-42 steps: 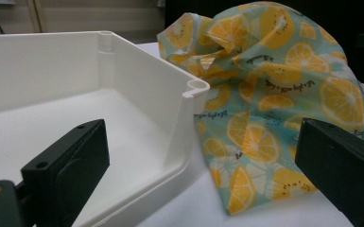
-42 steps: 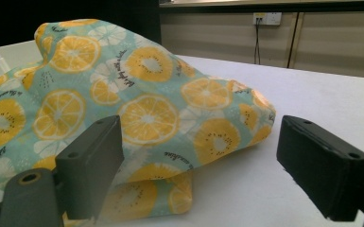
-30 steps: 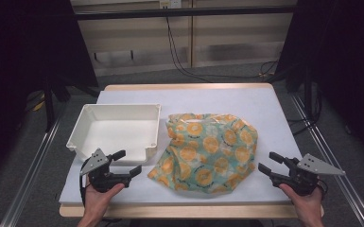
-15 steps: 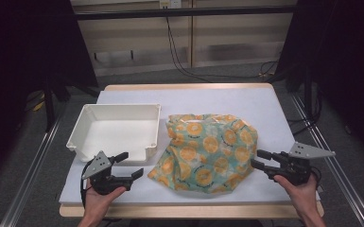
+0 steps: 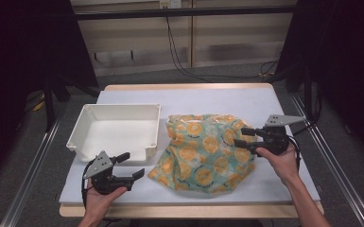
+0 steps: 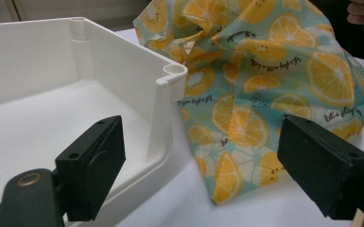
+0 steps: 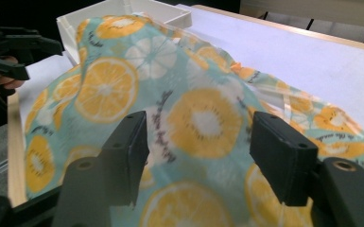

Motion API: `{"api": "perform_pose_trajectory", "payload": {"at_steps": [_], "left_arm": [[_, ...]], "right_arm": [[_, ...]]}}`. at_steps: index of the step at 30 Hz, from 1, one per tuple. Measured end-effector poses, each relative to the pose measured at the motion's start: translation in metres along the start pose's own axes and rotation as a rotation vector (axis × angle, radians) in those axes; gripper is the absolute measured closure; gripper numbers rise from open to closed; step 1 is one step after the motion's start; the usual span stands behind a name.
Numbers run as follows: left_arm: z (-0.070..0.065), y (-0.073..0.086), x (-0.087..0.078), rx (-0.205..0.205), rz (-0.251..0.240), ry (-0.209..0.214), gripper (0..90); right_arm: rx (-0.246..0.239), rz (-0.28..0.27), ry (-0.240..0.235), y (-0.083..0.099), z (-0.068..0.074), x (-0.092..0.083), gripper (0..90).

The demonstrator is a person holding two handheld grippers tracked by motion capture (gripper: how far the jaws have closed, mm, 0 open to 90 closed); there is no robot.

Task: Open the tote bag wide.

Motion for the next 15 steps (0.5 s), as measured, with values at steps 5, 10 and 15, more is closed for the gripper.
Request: {"api": "perform_pose_trajectory", "payload": {"at_steps": [5, 10, 15], "left_arm": [[0.001, 0.000, 0.000, 0.002, 0.001, -0.001, 15.8], [0.001, 0.000, 0.000, 0.003, 0.005, -0.003, 15.4], [0.001, 0.000, 0.000, -0.001, 0.001, -0.006, 15.2]], "right_arm": [[0.000, 0.015, -0.019, -0.016, -0.008, 0.011, 33.2], [-0.012, 0.040, -0.041, -0.030, -0.011, 0.023, 30.0], [-0.026, 0.094, -0.075, -0.043, -0.012, 0.039, 28.5]]}}
Point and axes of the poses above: each handheld gripper's, and its own axes: x roughly forward along the jaws, y roughly out of its underside, z roughly to its left, the point moved 1 cm from there along x, roughly forward along the jaws, and after that the axes turned 13 degrees about z, right-handed, at the moved point
